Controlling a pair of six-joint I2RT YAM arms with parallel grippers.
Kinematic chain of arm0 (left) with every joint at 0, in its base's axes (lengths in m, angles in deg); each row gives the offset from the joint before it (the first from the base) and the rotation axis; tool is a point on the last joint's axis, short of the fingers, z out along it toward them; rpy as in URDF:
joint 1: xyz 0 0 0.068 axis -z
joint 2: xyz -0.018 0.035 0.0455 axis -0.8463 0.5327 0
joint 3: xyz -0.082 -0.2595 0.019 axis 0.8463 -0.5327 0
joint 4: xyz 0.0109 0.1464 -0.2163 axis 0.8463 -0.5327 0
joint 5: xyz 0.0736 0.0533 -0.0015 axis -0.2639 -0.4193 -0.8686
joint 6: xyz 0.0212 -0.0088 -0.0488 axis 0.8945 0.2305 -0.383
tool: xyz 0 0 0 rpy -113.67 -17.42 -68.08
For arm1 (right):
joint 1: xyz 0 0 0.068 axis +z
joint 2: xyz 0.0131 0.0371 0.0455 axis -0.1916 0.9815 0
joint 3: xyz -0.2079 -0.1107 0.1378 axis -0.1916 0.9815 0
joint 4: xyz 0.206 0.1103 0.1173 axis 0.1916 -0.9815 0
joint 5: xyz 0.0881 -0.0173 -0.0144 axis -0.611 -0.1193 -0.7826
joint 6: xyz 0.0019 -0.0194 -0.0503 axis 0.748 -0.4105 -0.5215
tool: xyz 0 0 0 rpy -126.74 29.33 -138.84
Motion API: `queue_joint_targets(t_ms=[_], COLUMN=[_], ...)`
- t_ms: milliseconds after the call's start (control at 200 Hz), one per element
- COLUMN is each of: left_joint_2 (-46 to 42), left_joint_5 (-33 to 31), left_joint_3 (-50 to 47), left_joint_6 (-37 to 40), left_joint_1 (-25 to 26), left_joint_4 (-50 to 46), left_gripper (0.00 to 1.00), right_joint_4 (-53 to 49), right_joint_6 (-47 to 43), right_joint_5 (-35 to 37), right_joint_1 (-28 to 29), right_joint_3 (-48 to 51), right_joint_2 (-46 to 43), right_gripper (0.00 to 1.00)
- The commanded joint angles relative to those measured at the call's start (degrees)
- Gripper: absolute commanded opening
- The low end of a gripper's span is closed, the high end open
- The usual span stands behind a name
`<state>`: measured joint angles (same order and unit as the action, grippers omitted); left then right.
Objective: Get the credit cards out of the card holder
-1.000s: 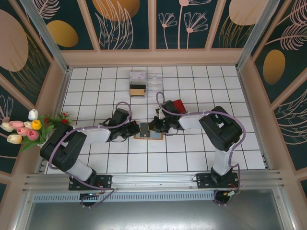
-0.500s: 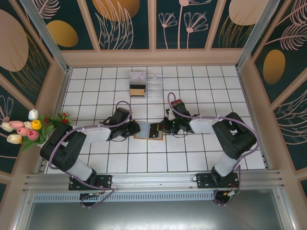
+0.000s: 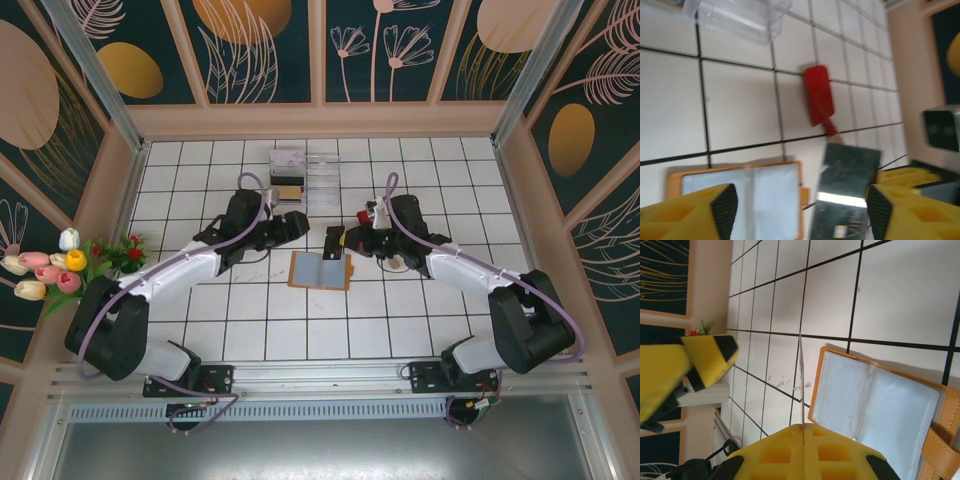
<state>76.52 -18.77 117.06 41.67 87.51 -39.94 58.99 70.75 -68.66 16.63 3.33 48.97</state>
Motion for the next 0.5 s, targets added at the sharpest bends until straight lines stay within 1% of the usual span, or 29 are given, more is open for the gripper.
queue_joint_targets(t_ms=[0,105,150,250,370,430,495], left_joint_2=[-2.4,-4.1,-4.9,-5.4,-4.1,-3.1,-1.9], left_joint_5=[4.4,6.8,7.3,10.3,17.2,20.2,23.7], left_joint_3=[-0.6,-2.9,-3.9,-5.5,-6.1,-5.2,-4.3], left_joint_6=[-0.1,-0.6,-0.7,-1.1,-3.1,-3.8,-4.5], left_joint_1=[-1.2,-1.8,-2.1,-2.6,-3.0,-3.1,-3.1], left_joint_4=[1.7,5.5,6.9,10.9,18.4,20.3,22.6], left_gripper=[0.81,0.95,0.98,0.98,0.98,0.95,0.89], right_joint_4=[7.0,12.5,15.8,20.9,25.3,26.4,27.7], right_joint_6=[-0.6,1.0,1.8,3.0,3.8,5.0,5.6], right_joint_5=[-5.4,-9.0,-10.7,-13.8,-17.4,-18.6,-21.8], right_joint_1=[-0.6,-0.6,-0.6,-0.6,-0.7,-0.7,-0.8], right_joint_3=[-1.3,-1.1,-0.9,-1.4,-2.4,-3.3,-4.6], right_joint_2=[-1.1,-1.3,-1.5,-1.4,-1.3,-1.0,-0.3], right_gripper=[0.0,0.0,0.0,0.0,0.0,0.0,0.0])
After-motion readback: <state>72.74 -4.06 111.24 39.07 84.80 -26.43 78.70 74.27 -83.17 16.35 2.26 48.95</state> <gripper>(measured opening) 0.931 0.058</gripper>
